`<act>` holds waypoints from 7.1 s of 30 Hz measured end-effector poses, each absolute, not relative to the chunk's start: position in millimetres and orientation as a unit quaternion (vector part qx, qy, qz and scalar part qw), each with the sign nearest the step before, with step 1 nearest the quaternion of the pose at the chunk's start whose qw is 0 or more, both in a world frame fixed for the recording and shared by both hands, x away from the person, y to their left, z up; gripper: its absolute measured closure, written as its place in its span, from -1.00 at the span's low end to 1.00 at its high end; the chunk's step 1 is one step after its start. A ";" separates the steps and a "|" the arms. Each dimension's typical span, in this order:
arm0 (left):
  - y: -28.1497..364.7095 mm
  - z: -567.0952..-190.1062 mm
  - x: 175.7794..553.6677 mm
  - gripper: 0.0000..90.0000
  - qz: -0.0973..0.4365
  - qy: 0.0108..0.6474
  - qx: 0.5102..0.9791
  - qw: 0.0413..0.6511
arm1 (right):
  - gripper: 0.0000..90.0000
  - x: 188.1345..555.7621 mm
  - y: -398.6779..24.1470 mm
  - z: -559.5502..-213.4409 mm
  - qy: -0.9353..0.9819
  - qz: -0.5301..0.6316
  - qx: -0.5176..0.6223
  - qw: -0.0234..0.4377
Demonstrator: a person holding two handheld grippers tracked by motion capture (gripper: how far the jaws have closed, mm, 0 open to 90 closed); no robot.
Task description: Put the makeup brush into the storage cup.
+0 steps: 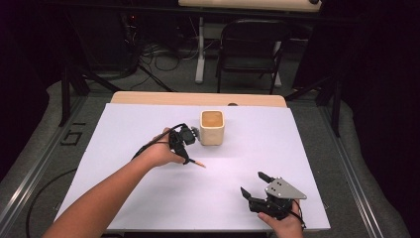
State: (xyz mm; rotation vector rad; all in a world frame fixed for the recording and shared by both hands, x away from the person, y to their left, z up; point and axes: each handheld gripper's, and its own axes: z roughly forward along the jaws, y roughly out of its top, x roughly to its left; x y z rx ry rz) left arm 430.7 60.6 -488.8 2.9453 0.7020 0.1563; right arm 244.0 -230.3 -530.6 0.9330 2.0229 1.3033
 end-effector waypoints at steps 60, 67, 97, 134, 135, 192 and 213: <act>24.8 -512.7 432.1 0.26 0.039 0.157 0.986 0.042 | -0.50 243.7 -230.9 -530.2 0.753 0.489 0.344 0.273; 23.4 -514.2 433.6 0.28 0.041 0.155 0.986 0.041 | -0.50 243.9 -230.9 -530.3 0.753 0.490 0.344 0.274; 21.3 -522.8 437.9 0.69 0.015 0.164 0.986 0.041 | -0.50 243.3 -231.2 -529.7 0.753 0.490 0.343 0.274; 25.4 -514.9 436.2 0.87 0.001 0.188 0.982 0.034 | -0.50 243.8 -231.5 -529.9 0.752 0.491 0.344 0.274; 26.8 -512.1 436.7 0.87 0.004 0.187 0.982 0.036 | -0.50 243.8 -231.5 -529.9 0.752 0.491 0.344 0.274; 93.6 -456.0 406.1 0.87 0.065 0.292 0.887 0.351 | -0.40 249.2 -215.3 -530.6 0.774 0.466 0.345 0.253; 105.1 -446.4 390.5 0.87 0.075 0.300 0.852 0.422 | -0.11 279.8 -197.6 -496.6 0.776 0.463 0.368 0.219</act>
